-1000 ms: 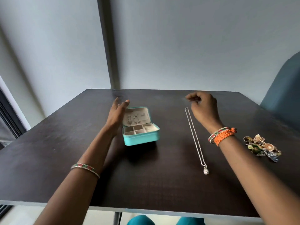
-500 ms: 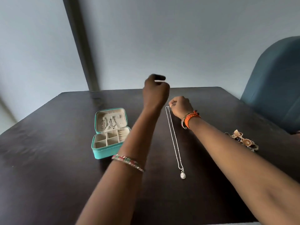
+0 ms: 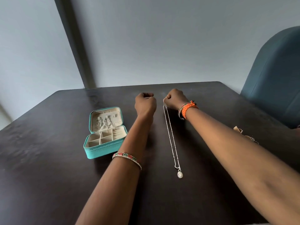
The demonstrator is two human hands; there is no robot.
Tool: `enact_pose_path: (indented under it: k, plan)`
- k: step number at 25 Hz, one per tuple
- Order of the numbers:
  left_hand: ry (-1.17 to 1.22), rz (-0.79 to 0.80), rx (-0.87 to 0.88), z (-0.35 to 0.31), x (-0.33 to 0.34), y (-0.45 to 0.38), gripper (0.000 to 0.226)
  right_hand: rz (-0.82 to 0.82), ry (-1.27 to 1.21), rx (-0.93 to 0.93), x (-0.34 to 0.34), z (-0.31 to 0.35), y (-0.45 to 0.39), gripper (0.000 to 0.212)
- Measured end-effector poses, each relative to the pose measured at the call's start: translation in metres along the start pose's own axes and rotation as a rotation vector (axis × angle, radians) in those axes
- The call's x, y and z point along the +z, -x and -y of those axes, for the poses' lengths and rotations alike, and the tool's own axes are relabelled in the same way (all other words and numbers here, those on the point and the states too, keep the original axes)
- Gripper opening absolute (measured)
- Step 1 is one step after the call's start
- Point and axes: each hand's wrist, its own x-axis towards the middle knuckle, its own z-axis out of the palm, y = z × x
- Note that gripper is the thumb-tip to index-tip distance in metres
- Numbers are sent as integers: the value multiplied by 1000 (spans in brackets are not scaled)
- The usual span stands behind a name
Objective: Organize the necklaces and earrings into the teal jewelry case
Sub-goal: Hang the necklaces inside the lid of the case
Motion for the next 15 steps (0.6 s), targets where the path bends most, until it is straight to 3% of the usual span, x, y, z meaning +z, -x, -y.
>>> enact_pose_path:
  k: [7, 10, 15]
  plan:
    - [-177, 152, 185, -28, -15, 33, 28, -5, -154, -233, -68, 40, 63, 14]
    - [-106, 275, 211, -48, -23, 59, 15, -18, -190, -294, -95, 58, 91, 13]
    - [-6, 399, 246, -81, -49, 111, 21, -78, -279, -350, -135, 85, 144, 13]
